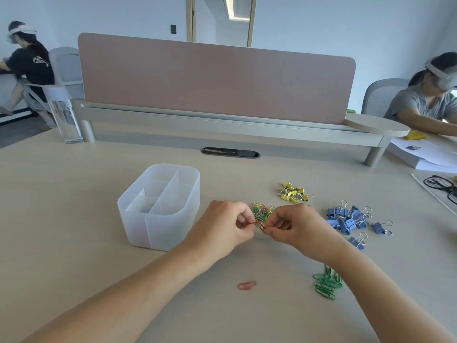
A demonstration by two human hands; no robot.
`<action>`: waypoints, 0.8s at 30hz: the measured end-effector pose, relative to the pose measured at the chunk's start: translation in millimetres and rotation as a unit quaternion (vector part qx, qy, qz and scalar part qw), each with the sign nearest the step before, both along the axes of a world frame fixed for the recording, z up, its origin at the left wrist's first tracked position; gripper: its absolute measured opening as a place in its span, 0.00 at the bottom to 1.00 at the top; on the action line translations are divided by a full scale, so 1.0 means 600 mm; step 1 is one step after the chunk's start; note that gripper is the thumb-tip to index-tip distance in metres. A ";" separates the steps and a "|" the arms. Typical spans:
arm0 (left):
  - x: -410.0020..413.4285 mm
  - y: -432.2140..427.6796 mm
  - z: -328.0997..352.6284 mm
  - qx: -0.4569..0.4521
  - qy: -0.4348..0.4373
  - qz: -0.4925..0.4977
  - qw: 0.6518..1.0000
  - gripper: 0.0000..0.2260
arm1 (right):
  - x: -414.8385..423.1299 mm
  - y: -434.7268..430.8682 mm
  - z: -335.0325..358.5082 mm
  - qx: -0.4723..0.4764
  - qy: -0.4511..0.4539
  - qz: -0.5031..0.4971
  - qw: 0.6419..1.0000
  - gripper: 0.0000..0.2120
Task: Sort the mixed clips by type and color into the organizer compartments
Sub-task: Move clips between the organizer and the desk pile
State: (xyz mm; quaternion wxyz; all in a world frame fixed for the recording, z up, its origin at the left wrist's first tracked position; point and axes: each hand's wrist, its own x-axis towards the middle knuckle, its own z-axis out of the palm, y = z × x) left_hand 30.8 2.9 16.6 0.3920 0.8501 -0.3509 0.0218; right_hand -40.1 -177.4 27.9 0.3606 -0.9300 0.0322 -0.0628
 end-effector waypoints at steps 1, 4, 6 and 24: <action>0.000 -0.001 0.000 -0.002 0.008 0.003 1.000 0.03 | 0.000 -0.001 0.000 -0.002 0.004 -0.001 1.000 0.05; 0.000 0.003 0.005 -0.008 0.024 0.011 1.000 0.03 | -0.007 0.000 0.018 -0.024 0.025 0.028 0.999 0.04; 0.001 0.010 0.011 -0.017 0.023 0.015 0.999 0.03 | -0.021 0.008 0.039 -0.050 0.055 0.083 0.994 0.02; -0.020 0.069 0.028 0.089 0.095 0.003 0.991 0.02 | -0.055 0.115 0.036 -0.137 0.163 0.155 0.965 0.14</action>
